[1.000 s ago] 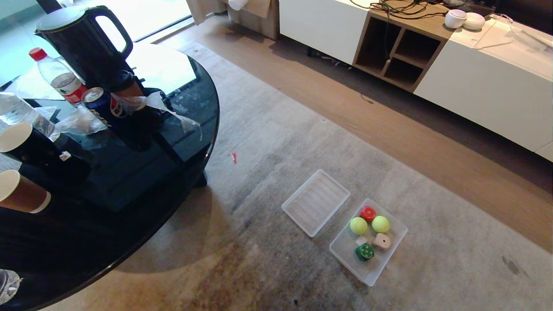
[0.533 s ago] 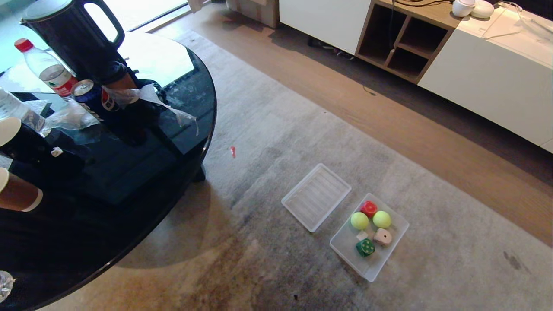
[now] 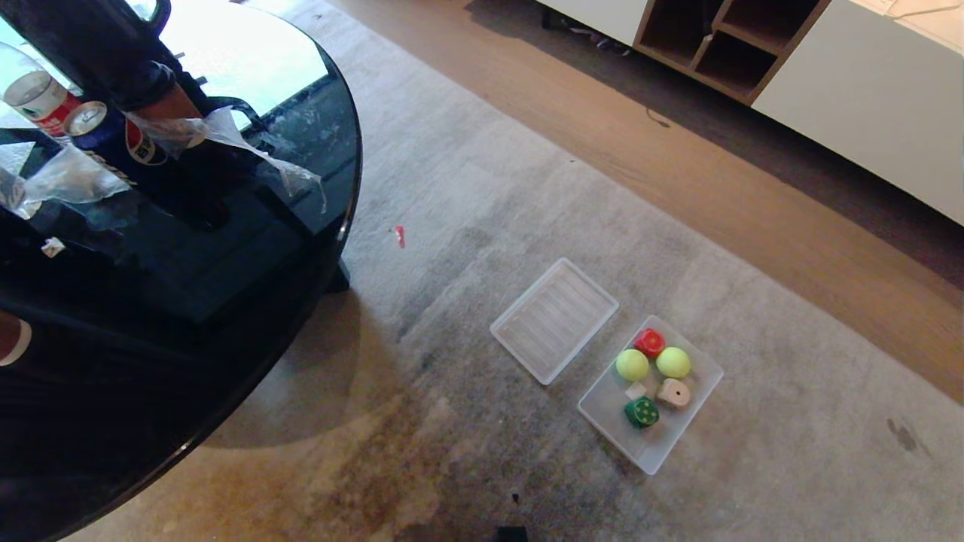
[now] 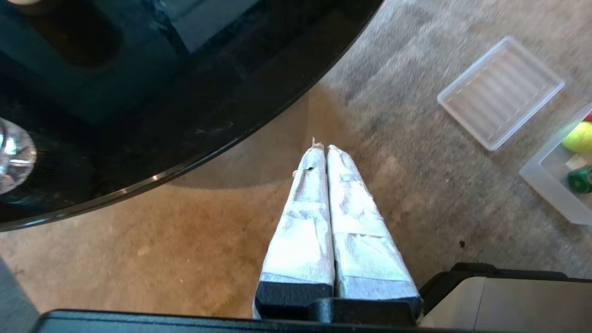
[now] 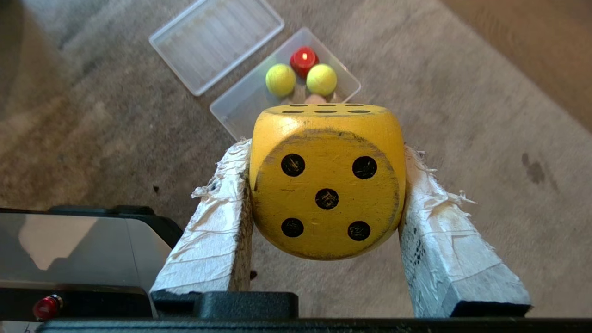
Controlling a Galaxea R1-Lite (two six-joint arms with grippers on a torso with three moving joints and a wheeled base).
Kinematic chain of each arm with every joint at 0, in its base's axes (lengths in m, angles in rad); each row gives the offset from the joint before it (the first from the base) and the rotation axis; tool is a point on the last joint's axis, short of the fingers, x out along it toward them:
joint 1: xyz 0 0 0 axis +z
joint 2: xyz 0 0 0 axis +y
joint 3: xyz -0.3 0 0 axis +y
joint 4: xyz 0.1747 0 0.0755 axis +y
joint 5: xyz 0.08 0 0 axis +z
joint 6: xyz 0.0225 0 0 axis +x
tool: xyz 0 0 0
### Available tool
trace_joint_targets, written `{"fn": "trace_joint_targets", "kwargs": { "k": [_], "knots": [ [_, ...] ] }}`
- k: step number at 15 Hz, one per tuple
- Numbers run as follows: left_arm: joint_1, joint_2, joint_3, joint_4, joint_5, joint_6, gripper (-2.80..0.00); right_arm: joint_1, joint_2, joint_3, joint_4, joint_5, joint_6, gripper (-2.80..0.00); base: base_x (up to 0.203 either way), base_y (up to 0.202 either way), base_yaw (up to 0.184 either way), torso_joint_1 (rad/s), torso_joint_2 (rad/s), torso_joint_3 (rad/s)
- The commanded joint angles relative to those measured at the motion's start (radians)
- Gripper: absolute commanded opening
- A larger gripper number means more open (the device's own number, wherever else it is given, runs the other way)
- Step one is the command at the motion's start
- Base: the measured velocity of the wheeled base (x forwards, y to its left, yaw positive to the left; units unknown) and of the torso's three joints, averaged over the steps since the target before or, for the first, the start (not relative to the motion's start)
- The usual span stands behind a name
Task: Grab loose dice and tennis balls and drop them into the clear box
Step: Put the toys in the box
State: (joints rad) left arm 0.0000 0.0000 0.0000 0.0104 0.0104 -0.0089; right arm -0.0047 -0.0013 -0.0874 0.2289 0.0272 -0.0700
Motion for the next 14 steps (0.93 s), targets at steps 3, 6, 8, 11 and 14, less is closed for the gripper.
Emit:
{"fn": "trace_joint_targets", "kwargs": {
  "k": [3, 6, 8, 11, 14],
  "knots": [
    [0.000, 0.001, 0.000, 0.000, 0.000, -0.001, -2.80, 0.000, -0.002, 0.000, 0.003, 0.000, 0.001, -2.80, 0.000, 0.000, 0.000, 0.002, 0.00, -0.196],
    [0.000, 0.000, 0.000, 0.000, 0.000, 0.000, -2.80, 0.000, -0.002, 0.000, 0.003, 0.000, 0.001, -2.80, 0.000, 0.000, 0.000, 0.001, 0.00, -0.197],
    [0.000, 0.001, 0.000, 0.000, 0.000, 0.000, -2.80, 0.000, -0.002, 0.000, 0.003, 0.000, 0.002, -2.80, 0.000, 0.000, 0.000, 0.004, 0.00, -0.192],
    [0.000, 0.002, 0.002, 0.000, 0.000, -0.002, -2.80, 0.000, -0.002, 0.000, 0.003, 0.000, 0.002, -2.80, 0.000, 0.000, 0.000, 0.000, 0.00, -0.197],
    [0.000, 0.000, 0.000, 0.000, 0.000, -0.002, -2.80, 0.000, -0.002, 0.000, 0.003, 0.000, 0.002, -2.80, 0.000, 0.000, 0.000, 0.001, 0.00, -0.195]
  ]
}}
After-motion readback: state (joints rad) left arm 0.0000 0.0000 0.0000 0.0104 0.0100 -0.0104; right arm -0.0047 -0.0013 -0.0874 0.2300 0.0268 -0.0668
